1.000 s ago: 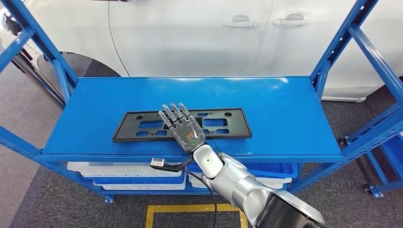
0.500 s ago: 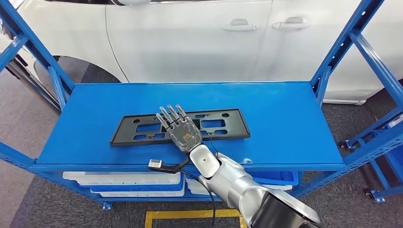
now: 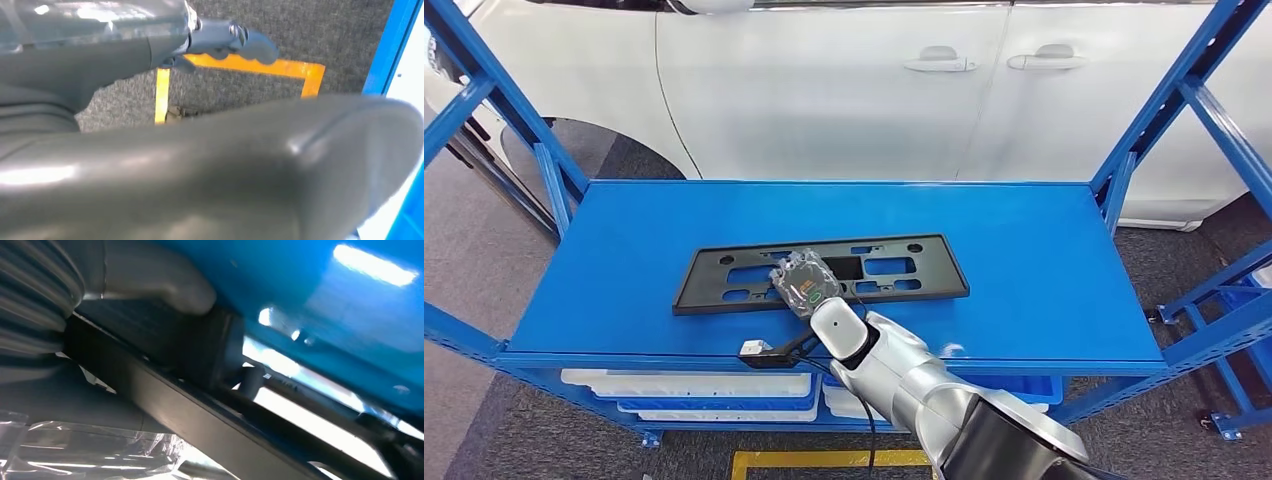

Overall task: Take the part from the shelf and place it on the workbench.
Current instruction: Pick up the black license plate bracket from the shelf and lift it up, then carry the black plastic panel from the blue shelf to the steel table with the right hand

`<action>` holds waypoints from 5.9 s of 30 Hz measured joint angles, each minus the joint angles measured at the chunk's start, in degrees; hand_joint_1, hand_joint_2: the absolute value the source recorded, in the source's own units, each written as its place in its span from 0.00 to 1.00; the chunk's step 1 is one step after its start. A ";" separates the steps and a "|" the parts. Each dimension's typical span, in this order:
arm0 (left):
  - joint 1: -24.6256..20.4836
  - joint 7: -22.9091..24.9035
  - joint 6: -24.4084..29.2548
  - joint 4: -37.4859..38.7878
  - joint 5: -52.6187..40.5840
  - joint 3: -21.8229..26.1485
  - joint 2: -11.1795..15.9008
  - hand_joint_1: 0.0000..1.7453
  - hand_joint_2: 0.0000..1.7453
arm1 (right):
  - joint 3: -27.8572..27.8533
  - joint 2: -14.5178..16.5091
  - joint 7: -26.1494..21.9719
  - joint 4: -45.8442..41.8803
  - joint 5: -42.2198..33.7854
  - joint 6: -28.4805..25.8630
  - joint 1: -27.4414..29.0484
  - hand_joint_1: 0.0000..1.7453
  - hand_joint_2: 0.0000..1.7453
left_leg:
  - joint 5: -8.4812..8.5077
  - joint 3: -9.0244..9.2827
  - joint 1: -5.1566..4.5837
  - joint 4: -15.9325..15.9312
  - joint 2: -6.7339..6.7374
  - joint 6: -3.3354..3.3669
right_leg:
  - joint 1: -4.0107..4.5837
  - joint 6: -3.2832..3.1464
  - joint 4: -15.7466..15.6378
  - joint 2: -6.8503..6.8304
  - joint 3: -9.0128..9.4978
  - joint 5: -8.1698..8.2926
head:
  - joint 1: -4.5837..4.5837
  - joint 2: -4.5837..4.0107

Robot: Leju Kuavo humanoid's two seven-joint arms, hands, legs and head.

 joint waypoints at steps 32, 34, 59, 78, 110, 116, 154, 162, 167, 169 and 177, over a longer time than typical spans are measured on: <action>0.24 -4.13 -3.30 0.00 4.33 0.84 0.27 0.00 1.00 | -19.69 -4.54 -39.57 -38.98 -62.93 -14.20 6.86 1.00 1.00 | 0.14 -1.13 0.16 0.32 -0.16 -0.39 | 0.13 -0.29 -0.02 -0.18 -0.71 -0.05 | 0.00 0.01; 0.72 -3.12 -3.54 0.01 4.89 1.27 0.78 0.00 1.00 | -21.81 -6.65 -43.23 -52.76 -78.00 -7.64 10.47 1.00 1.00 | -0.79 -1.34 0.24 1.23 -0.08 -0.95 | -0.18 -0.75 -0.57 -0.30 -0.27 0.04 | 0.00 0.00; 2.85 4.89 4.10 0.02 6.34 4.98 3.55 0.00 1.00 | -23.91 -16.17 -49.55 -98.01 -105.03 38.96 30.90 1.00 1.00 | 4.99 -5.28 0.45 -0.22 0.32 0.43 | -1.00 1.75 2.70 -0.03 6.05 -6.83 | -0.01 0.01; 2.76 6.44 4.14 0.03 4.30 4.86 3.29 0.00 1.00 | -22.05 -18.68 -48.95 -97.38 -105.77 36.53 30.95 1.00 1.00 | -3.39 5.86 -0.21 -1.97 0.16 -0.08 | -0.27 0.42 -1.12 -0.66 -0.56 2.34 | 0.02 0.00; 2.95 5.49 5.34 0.01 4.66 5.28 2.44 0.00 1.00 | -18.41 -29.65 -49.58 -89.46 -115.82 29.16 17.71 1.00 1.00 | -2.13 5.45 -0.48 -2.81 0.73 0.88 | -0.15 0.51 -0.99 -0.75 -1.87 3.25 | 0.02 0.00; 3.08 5.22 5.40 0.02 4.75 5.35 2.38 0.00 1.00 | -17.01 -33.01 -49.60 -89.73 -117.52 26.69 17.23 1.00 1.00 | 2.11 0.46 -0.14 -2.90 1.07 1.39 | -0.64 1.89 15.12 -0.45 -5.59 -7.58 | 0.03 0.01; 3.06 6.42 9.47 0.04 3.79 6.63 1.62 0.00 1.00 | -25.31 -28.93 -49.69 -92.99 -106.63 42.54 31.53 1.00 1.00 | -1.07 1.52 0.24 -0.06 4.72 -1.44 | -1.29 0.59 0.88 -2.20 0.98 -1.58 | 0.01 0.00; 3.04 6.10 9.50 0.04 3.36 6.62 1.91 0.00 1.00 | -28.64 -22.91 -49.68 -95.21 -105.89 47.51 33.80 1.00 1.00 | -9.37 -5.23 0.71 16.40 1.34 -2.23 | -0.96 -1.22 0.66 1.88 0.20 -0.58 | 0.02 0.00; 3.06 5.88 8.62 0.04 2.79 6.38 3.19 0.00 1.00 | -32.37 -19.33 -49.68 -96.27 -105.83 50.57 35.26 1.00 1.00 | -2.17 1.83 0.39 1.42 -3.46 -0.11 | -0.85 -0.63 0.64 4.90 0.05 -0.09 | 0.02 -0.01; 3.02 5.73 9.10 0.02 2.96 6.38 3.84 0.00 1.00 | -33.30 -18.17 -49.68 -96.53 -105.87 51.10 35.63 1.00 1.00 | -2.07 2.38 0.19 -0.02 -3.75 0.10 | -1.14 0.21 0.39 6.12 -0.39 0.43 | 0.02 0.01; 3.14 4.78 8.76 -0.02 3.01 6.39 4.81 0.00 1.00 | -34.89 -16.31 -49.68 -96.72 -105.99 49.09 35.04 1.00 1.00 | -0.52 2.59 0.33 -2.23 2.16 0.86 | -0.89 1.74 15.60 0.17 -7.25 -7.24 | 0.03 0.00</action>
